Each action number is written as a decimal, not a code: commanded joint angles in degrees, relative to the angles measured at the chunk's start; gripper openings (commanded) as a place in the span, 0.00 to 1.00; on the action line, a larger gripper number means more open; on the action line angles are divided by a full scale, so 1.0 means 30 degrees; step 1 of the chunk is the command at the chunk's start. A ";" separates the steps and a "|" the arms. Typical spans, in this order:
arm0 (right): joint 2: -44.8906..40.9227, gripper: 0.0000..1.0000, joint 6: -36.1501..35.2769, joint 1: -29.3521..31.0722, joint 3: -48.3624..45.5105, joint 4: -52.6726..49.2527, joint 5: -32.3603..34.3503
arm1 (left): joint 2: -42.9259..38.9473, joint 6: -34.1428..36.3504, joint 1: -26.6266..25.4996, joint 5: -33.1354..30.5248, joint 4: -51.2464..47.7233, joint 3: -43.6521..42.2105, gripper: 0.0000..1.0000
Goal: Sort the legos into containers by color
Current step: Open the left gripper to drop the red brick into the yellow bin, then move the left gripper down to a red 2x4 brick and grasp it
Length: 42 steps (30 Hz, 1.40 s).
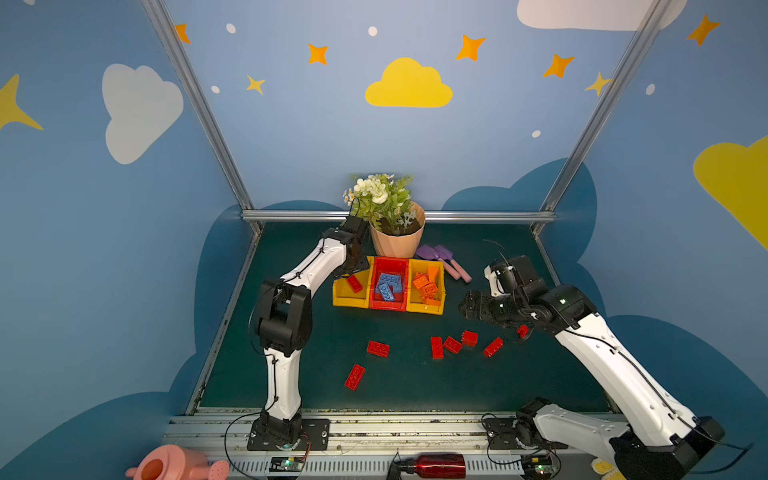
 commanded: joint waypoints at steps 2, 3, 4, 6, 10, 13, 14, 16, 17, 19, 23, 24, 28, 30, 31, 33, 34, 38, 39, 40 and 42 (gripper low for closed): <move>0.0639 0.92 -0.0089 -0.0047 0.0563 0.0568 -0.0716 | -0.3635 0.0438 -0.0248 0.0136 -0.0484 -0.3335 0.78; 0.0846 0.92 -0.0187 -0.0046 0.0576 0.0752 -0.0973 | -0.4654 0.0478 -0.0358 0.0159 -0.0341 -0.4580 0.78; 0.1062 0.92 -0.0307 -0.0043 0.0656 0.0873 -0.1218 | -0.5691 0.0809 -0.0486 0.0328 -0.0078 -0.5900 0.78; 0.1556 0.94 -0.0452 -0.0014 0.0944 0.0959 -0.1542 | -0.7820 0.1478 -0.1000 0.0416 0.0274 -0.8424 0.78; 0.2422 0.94 -0.0957 0.0235 0.1454 0.0973 -0.1934 | -1.1659 0.1393 -0.2553 -0.0087 0.0256 -1.2975 0.78; 0.2794 0.94 -0.1151 0.0524 0.1490 0.1059 -0.2340 | -1.4405 -0.0458 -0.3993 0.1134 0.0608 -1.5902 0.78; 0.2854 0.94 -0.1159 0.0601 0.1465 0.1099 -0.2494 | -1.5072 -0.1315 -0.4569 0.1753 0.0798 -1.6743 0.77; 0.2868 0.94 -0.1049 0.0872 0.1290 0.1204 -0.2727 | -1.6244 -0.3089 -0.6341 0.2266 0.1097 -1.8484 0.77; 0.2838 0.94 -0.0979 0.0991 0.1177 0.1229 -0.2779 | -1.6611 -0.3759 -0.7120 0.2121 0.1063 -1.9023 0.77; 0.2707 0.94 -0.0740 0.1255 0.0891 0.1344 -0.2795 | -1.7343 -0.4864 -0.8712 0.1307 0.0851 -2.0019 0.78; 0.2535 0.94 -0.0456 0.1723 0.0545 0.1357 -0.2962 | -1.8579 -0.5989 -1.0242 0.0958 0.1220 -2.1114 0.78; 0.2504 0.94 -0.0446 0.1824 0.0537 0.1235 -0.2894 | -1.8761 -0.6060 -1.0453 0.0957 0.1520 -2.1347 0.78; 0.2151 0.94 -0.0355 0.1978 0.0519 0.0804 -0.2550 | -1.8419 -0.5906 -1.0686 0.1095 0.2557 -2.2088 0.77; 0.1796 0.94 -0.0253 0.1979 0.0424 0.0647 -0.2318 | -1.7736 -0.5661 -1.0720 0.1259 0.3033 -2.2255 0.78; 0.1650 0.94 -0.0214 0.1964 0.0358 0.0529 -0.2210 | -1.7463 -0.5510 -1.0709 0.1361 0.3269 -2.2257 0.77; 0.1253 0.94 -0.0064 0.1979 0.0149 0.0311 -0.1956 | -1.6799 -0.5216 -1.0797 0.1626 0.3767 -2.2148 0.77; 0.1078 0.94 0.0023 0.1979 0.0035 0.0266 -0.1861 | -1.6520 -0.5101 -1.0809 0.1702 0.3945 -2.2113 0.77; 0.0220 0.94 0.0577 0.1978 -0.0733 0.0144 -0.1536 | -1.4967 -0.4570 -1.0821 0.1851 0.4383 -2.1939 0.76; 0.0037 0.94 0.0704 0.1960 -0.0869 0.0147 -0.1488 | -1.4547 -0.4478 -1.0818 0.1891 0.4437 -2.1906 0.73; -0.0125 0.94 0.0799 0.1978 -0.0972 0.0103 -0.1444 | -1.4118 -0.4484 -1.0832 0.1949 0.4427 -2.1837 0.70; -0.0397 0.94 0.0972 0.1977 -0.1110 -0.0002 -0.1247 | -1.3317 -0.4616 -1.0818 0.1725 0.4012 -2.1550 0.57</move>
